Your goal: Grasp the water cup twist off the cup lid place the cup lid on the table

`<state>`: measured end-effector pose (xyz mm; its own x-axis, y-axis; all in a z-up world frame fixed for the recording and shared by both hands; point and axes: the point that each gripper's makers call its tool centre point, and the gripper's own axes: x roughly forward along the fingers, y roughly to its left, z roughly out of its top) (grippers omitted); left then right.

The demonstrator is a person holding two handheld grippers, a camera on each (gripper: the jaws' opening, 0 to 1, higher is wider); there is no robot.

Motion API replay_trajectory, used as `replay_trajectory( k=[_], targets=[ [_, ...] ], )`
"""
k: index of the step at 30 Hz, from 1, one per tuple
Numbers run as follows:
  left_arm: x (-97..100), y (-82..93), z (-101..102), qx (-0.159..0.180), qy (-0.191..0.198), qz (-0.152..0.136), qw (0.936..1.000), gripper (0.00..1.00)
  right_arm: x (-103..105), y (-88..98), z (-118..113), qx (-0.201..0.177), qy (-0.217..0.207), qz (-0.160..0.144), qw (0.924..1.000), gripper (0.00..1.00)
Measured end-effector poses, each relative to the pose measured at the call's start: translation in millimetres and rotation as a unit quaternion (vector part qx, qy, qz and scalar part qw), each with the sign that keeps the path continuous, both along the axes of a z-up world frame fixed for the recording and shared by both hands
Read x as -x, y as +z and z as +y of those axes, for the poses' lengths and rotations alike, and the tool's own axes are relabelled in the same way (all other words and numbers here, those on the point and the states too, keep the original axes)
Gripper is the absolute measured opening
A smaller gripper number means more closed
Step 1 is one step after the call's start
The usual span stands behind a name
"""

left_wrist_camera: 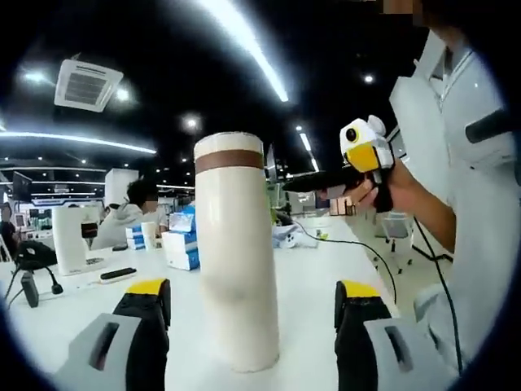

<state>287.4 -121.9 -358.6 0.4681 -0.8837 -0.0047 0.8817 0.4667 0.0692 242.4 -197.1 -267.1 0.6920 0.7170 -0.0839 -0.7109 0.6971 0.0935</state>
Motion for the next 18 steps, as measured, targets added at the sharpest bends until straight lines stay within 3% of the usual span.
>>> replay_trajectory(
  k=[5, 7, 10, 18],
  targets=[
    [-3.4, -1.6, -7, 0.025, -0.018, 0.013, 0.9994, 0.83, -2, -2.3, 0, 0.001, 0.001, 0.004, 1.0000, 0.73],
    [-6.4, 0.3, -10, 0.034, -0.022, 0.005, 0.9992, 0.83, -3, -2.0, 0, 0.001, 0.001, 0.004, 1.0000, 0.73],
    [-11.1, -1.0, -16, 0.033, -0.030, -0.004, 0.9990, 0.83, -4, 0.5, 0, -0.007, 0.005, 0.002, 1.0000, 0.73],
    [-12.2, -9.9, -17, 0.039, -0.030, 0.009, 0.9988, 0.87, -5, 5.5, 4, -0.018, 0.010, 0.001, 0.9998, 0.75]
  ],
)
